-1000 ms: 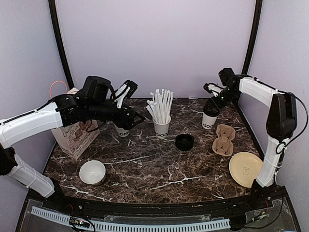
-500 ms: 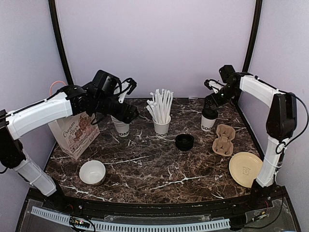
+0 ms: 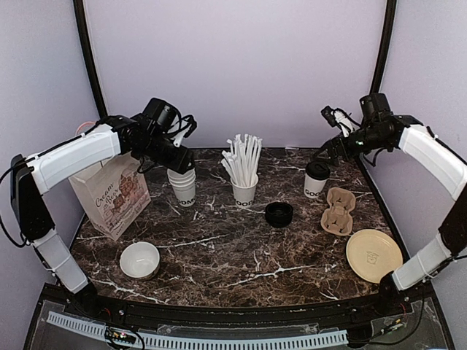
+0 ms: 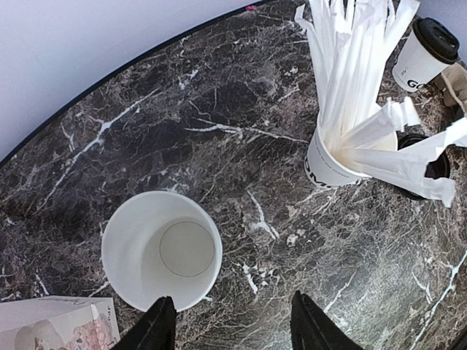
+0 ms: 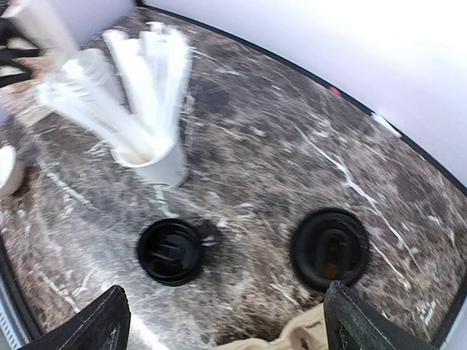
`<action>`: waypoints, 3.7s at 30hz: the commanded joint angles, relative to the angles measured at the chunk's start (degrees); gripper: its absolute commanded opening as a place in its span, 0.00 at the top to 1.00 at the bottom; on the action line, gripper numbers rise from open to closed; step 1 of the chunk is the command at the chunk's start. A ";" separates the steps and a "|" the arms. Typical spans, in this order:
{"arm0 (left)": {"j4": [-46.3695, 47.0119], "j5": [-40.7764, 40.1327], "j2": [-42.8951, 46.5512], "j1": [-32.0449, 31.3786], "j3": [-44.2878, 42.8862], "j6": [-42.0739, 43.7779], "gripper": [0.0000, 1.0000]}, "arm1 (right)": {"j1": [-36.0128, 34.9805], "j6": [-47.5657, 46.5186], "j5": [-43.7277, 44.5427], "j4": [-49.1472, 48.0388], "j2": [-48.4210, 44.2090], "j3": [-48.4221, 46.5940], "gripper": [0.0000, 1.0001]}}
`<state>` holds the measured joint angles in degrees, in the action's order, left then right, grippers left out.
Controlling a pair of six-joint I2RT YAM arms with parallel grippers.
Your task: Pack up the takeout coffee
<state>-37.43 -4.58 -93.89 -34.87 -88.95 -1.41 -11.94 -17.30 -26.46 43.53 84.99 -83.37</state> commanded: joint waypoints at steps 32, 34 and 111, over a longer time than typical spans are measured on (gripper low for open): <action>-3.76 2.39 -15.03 3.82 -9.84 3.03 0.67 | 0.26 -4.59 -13.18 -9.58 -11.03 16.32 0.08; -3.86 3.29 -15.13 3.85 -9.73 2.88 0.67 | 0.26 -4.55 -13.11 -9.53 -11.07 16.33 0.08; -22.66 -12.56 -24.89 -2.88 -36.24 2.85 1.00 | 0.26 -4.72 -14.98 -5.73 -7.29 10.85 0.12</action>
<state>-58.00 -11.90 -120.70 -36.05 -122.54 1.08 -11.94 -22.17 -40.53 38.70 78.17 -72.42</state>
